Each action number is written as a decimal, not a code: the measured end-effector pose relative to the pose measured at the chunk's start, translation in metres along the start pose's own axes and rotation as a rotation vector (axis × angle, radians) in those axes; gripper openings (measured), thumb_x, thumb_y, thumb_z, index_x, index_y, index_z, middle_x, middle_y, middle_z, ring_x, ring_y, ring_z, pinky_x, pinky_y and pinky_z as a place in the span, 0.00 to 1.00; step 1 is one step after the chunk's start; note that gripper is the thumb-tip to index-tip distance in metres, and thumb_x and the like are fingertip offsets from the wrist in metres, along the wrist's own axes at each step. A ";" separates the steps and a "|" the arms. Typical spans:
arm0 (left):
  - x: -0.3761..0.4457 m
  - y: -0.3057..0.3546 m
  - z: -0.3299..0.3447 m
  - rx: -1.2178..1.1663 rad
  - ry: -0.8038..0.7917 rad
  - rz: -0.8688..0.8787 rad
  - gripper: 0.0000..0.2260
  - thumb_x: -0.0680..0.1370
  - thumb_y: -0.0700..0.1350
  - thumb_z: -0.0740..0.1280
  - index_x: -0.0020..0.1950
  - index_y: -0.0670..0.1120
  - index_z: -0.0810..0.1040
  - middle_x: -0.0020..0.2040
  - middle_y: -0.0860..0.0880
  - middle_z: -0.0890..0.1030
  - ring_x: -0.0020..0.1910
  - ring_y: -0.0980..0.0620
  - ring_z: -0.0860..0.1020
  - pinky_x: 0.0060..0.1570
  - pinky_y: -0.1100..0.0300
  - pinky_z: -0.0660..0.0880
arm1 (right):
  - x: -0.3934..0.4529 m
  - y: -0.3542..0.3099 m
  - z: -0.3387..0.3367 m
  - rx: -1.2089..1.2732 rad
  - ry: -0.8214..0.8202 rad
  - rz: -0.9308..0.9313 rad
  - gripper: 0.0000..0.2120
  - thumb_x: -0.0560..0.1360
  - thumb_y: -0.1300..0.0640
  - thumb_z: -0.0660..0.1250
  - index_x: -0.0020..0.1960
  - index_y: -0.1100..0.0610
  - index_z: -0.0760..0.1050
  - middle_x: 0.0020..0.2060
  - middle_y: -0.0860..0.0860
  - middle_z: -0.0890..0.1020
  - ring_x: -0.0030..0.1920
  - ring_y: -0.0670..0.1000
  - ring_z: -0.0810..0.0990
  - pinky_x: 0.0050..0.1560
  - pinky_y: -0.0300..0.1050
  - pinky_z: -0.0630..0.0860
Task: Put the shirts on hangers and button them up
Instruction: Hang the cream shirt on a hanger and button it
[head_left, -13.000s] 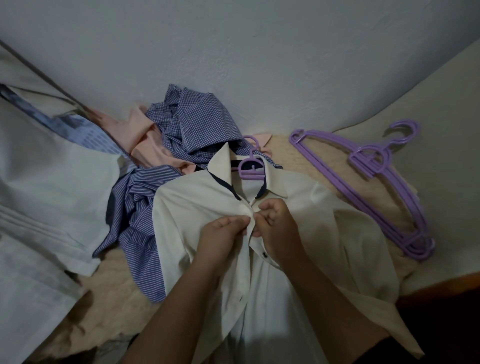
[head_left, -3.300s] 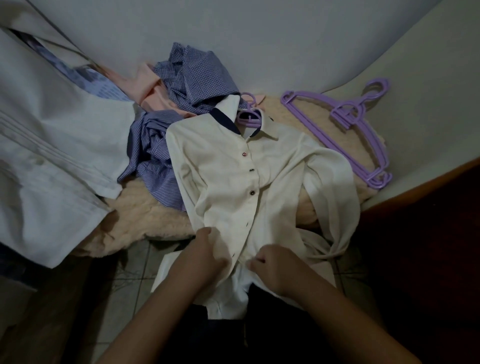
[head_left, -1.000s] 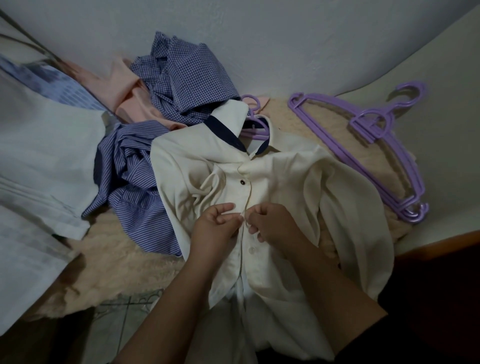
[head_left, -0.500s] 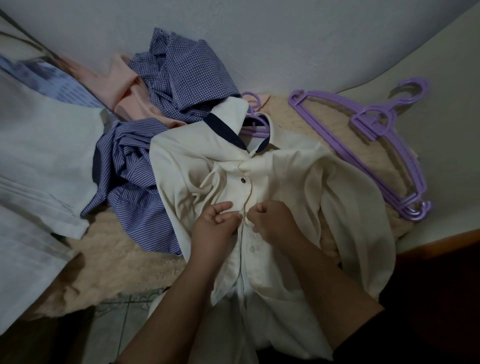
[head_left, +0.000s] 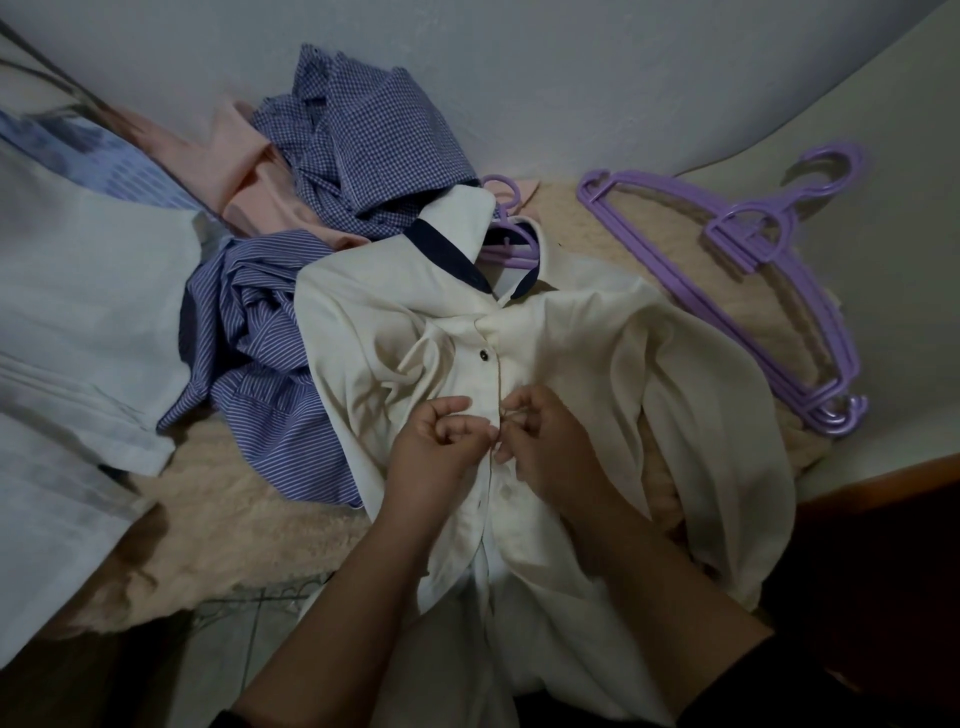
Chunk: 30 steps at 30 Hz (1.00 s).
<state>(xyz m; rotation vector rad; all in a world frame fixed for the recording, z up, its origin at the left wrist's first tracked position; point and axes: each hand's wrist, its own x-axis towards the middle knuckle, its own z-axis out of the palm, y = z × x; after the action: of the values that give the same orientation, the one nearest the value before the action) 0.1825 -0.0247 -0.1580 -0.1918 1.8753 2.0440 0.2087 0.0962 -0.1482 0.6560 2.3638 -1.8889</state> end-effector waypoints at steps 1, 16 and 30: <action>0.001 0.000 0.001 0.018 0.003 0.012 0.14 0.72 0.34 0.71 0.54 0.45 0.74 0.40 0.48 0.83 0.41 0.53 0.81 0.49 0.59 0.77 | -0.003 0.001 0.000 -0.036 0.003 -0.058 0.13 0.76 0.64 0.61 0.44 0.45 0.69 0.31 0.50 0.80 0.29 0.42 0.79 0.30 0.34 0.74; 0.013 0.003 -0.005 0.195 -0.106 -0.046 0.10 0.74 0.38 0.72 0.52 0.46 0.76 0.37 0.47 0.80 0.39 0.51 0.78 0.47 0.55 0.75 | 0.003 0.007 -0.004 0.006 0.000 -0.054 0.14 0.76 0.66 0.64 0.42 0.50 0.64 0.32 0.52 0.78 0.29 0.47 0.79 0.30 0.41 0.77; 0.015 0.021 -0.007 -0.046 -0.132 -0.414 0.07 0.74 0.38 0.70 0.51 0.42 0.77 0.30 0.50 0.79 0.26 0.58 0.75 0.28 0.66 0.75 | -0.007 0.013 -0.005 -0.051 0.074 -0.136 0.14 0.75 0.65 0.65 0.41 0.50 0.64 0.37 0.58 0.79 0.35 0.54 0.81 0.39 0.47 0.81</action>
<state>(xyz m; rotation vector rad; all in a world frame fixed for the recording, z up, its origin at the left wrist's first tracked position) 0.1601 -0.0297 -0.1442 -0.4091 1.5561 1.7709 0.2212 0.1007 -0.1572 0.5847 2.5546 -1.8792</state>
